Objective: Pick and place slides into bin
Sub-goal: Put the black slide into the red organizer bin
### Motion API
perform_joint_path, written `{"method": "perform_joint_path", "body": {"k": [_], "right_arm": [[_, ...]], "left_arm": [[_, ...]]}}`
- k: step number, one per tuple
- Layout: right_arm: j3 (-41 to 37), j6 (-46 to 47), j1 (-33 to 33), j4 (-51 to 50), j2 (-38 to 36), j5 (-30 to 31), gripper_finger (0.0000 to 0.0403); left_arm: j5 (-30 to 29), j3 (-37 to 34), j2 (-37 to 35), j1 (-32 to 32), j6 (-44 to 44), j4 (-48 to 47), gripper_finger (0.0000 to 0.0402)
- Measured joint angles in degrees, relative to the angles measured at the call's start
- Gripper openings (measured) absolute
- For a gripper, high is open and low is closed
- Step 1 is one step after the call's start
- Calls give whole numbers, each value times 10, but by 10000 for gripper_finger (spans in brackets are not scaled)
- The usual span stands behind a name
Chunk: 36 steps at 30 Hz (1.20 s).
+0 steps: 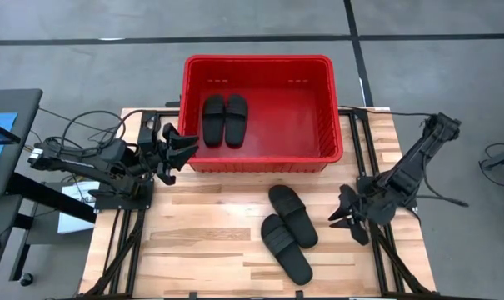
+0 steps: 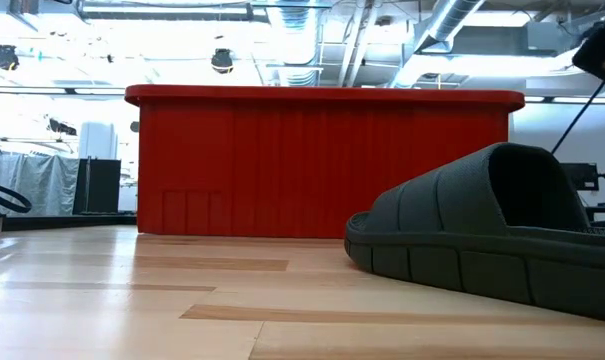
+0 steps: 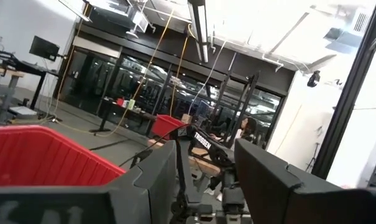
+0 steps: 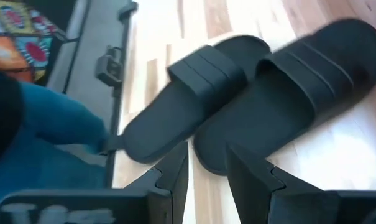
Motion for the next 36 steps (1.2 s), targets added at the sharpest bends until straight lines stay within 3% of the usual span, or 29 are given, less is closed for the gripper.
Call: {"method": "perform_joint_path", "body": {"k": [5,10,15,27,32,36], "right_arm": [[0,53,0,0,40,24,98],[0,104,0,0,53,54,98],[0,145,0,-1,52,49,98],[0,200,0,-66,52,52,98],[0,251,0,-91,52,63,98],[0,270,0,-96,52,62,98]], "left_arm": [[24,0,0,0,-7,-3,154],[146,0,4,-3,-34,-29,154],[162,1,17,-35,-66,-88,154],[71,5,63,-151,-90,-104,154],[9,65,107,-204,-50,-157,154],[-74,146,166,-232,-32,-246,154]]}}
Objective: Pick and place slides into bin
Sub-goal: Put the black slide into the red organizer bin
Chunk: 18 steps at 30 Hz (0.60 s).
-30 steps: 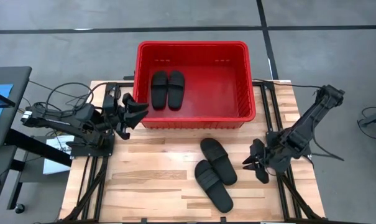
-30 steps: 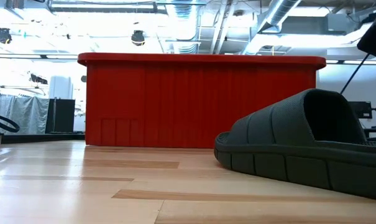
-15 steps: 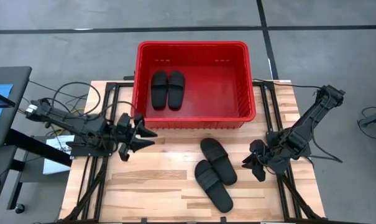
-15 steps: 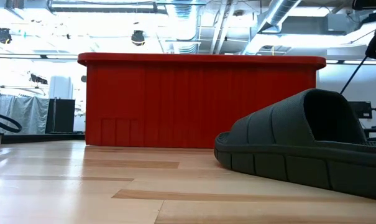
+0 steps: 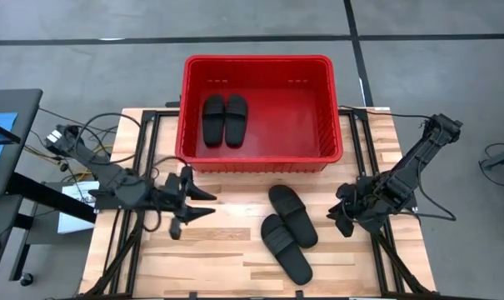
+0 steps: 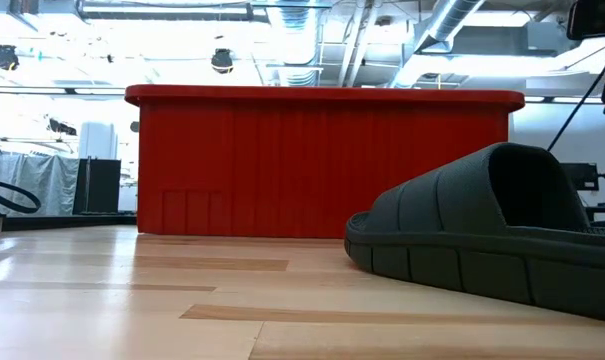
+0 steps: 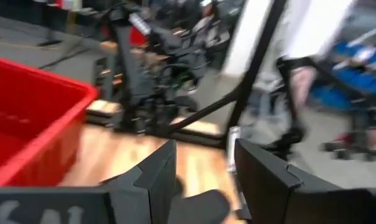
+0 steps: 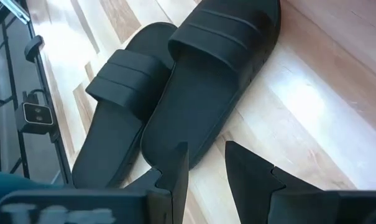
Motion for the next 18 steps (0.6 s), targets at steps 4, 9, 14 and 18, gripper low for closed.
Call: {"method": "perform_joint_path", "body": {"k": [4,9,14,18], "right_arm": [[0,-10,1,0,0,0,98],[0,-73,1,-6,0,-2,98],[0,-112,1,-21,0,-2,98],[0,-126,1,-37,0,-3,98]], "left_arm": [[-54,104,78,-10,-13,-100,154],[-85,226,195,-9,-27,-164,154],[-94,335,302,17,-47,-165,154],[-59,425,375,43,-104,-209,154]]}}
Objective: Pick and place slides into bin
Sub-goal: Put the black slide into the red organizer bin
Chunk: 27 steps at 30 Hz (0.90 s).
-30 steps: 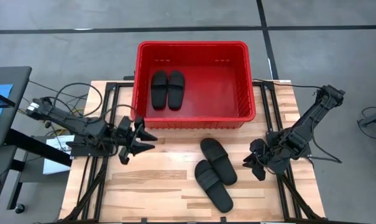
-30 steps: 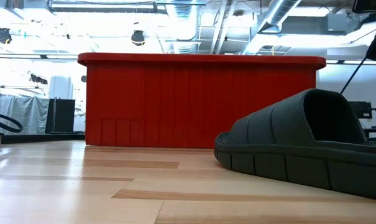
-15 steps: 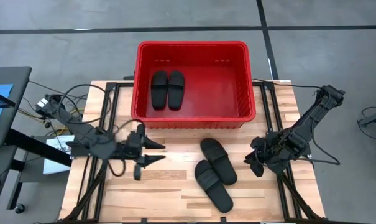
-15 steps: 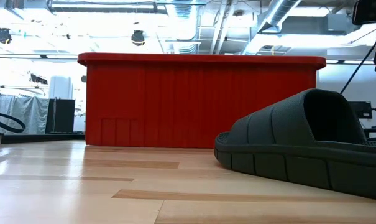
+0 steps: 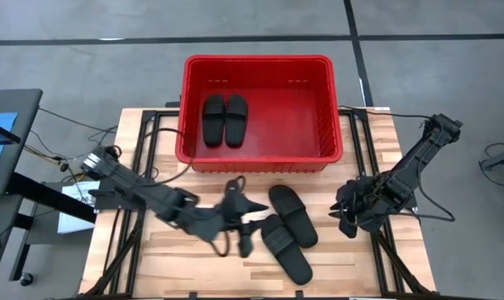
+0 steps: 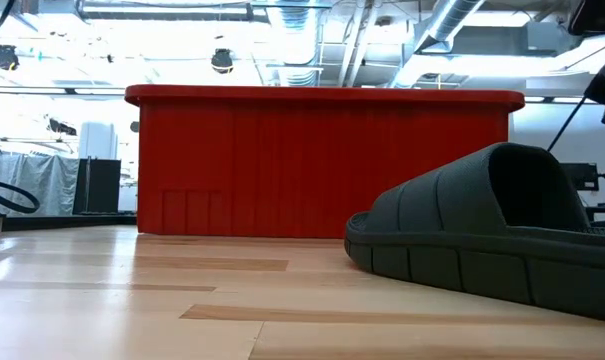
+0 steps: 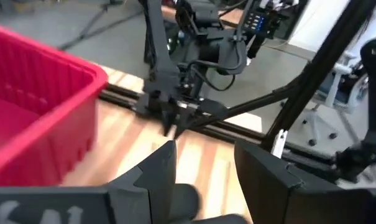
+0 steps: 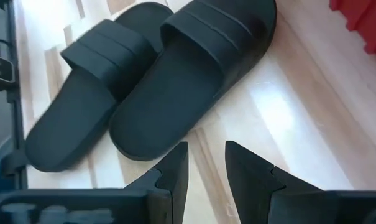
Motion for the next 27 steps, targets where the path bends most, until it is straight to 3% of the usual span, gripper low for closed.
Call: {"method": "perform_joint_path", "body": {"k": [5,11,23,27], "right_arm": [[0,-7,0,-36,0,-2,98],[0,-19,0,-96,0,-18,98],[0,-21,0,-116,0,-30,98],[0,-21,1,-118,0,-30,98]], "left_arm": [[45,104,81,15,-69,-83,154],[54,179,148,15,-162,-162,154],[113,189,202,14,-293,-159,154],[117,188,207,14,-329,-211,151]]}}
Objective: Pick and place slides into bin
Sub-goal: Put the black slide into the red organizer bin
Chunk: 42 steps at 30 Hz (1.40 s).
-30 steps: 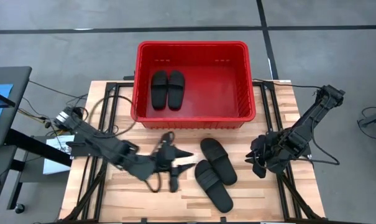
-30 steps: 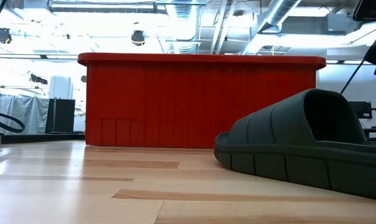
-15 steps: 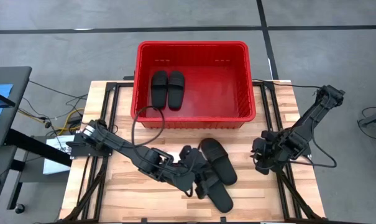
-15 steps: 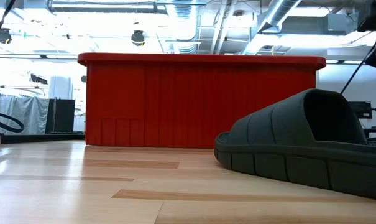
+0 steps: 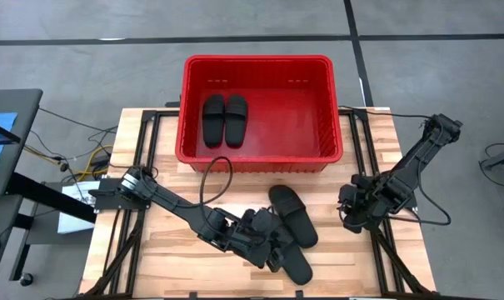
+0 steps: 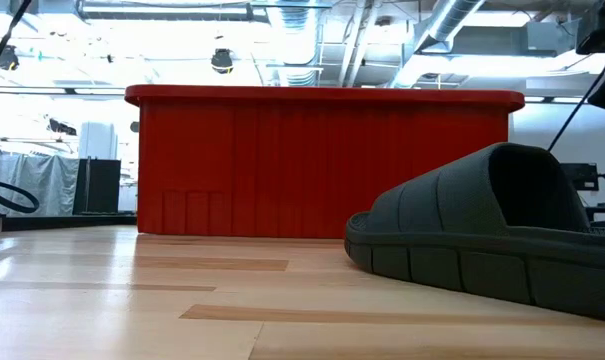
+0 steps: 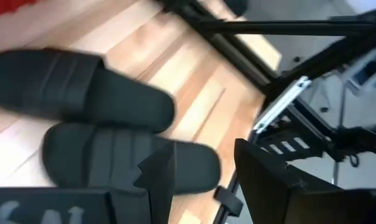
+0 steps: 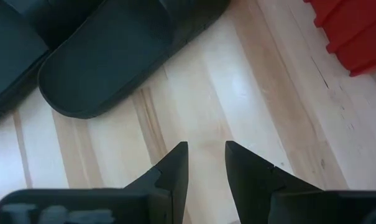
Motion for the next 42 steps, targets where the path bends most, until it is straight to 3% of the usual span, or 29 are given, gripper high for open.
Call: {"method": "perform_joint_path", "body": {"k": [7,12,22,33,42], "right_arm": [[0,-14,0,0,0,0,98],[0,-29,0,-1,0,0,98],[0,-43,0,-1,0,0,98],[0,-43,0,0,0,0,98],[0,-43,0,3,0,0,98]], "left_arm": [[5,0,5,13,-43,-81,128],[10,0,5,28,-14,-79,113],[89,-42,3,64,17,-70,108],[95,-50,34,80,99,-60,108],[186,-48,95,90,119,-37,108]]}}
